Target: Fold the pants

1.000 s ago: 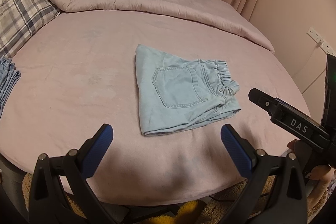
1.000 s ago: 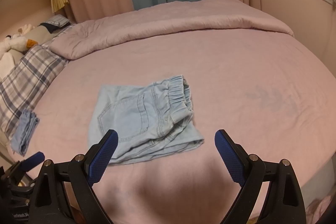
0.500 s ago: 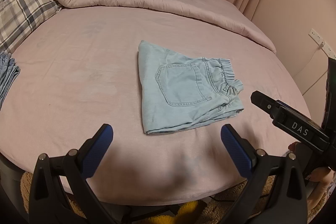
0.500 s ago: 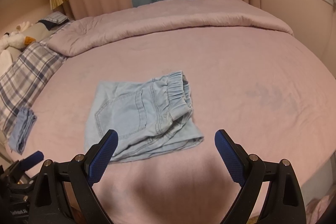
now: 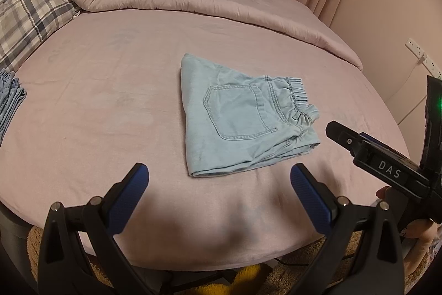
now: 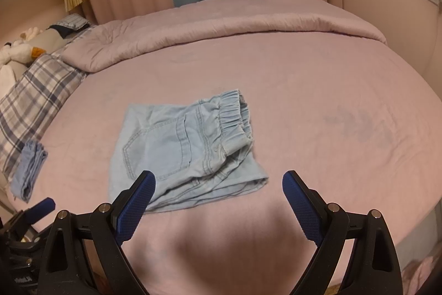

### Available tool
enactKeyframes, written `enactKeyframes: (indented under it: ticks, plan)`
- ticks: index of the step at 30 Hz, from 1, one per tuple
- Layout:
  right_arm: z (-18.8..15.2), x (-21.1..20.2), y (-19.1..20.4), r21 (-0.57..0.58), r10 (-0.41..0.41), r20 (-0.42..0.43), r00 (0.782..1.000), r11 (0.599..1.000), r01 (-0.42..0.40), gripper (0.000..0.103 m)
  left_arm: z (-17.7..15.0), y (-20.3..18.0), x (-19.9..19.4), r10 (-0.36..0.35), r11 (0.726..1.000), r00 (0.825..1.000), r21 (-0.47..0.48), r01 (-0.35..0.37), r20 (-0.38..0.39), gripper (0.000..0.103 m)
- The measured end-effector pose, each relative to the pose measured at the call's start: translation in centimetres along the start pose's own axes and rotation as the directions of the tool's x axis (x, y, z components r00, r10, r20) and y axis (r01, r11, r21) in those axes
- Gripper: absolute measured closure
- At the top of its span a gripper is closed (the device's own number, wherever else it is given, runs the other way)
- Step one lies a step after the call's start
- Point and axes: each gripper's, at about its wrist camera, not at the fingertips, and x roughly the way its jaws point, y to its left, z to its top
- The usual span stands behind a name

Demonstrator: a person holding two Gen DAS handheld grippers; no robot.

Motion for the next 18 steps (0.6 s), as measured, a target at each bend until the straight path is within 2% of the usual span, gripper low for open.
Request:
enactKeyframes:
  ticks: [18]
  plan:
    - [-0.14,0.11,0.03,0.002,-0.004,-0.001,1.0,1.0,0.004,0.01,0.14,-0.2,-0.17,0.014,1.0,1.0,0.007,-0.014,0.007,0.001]
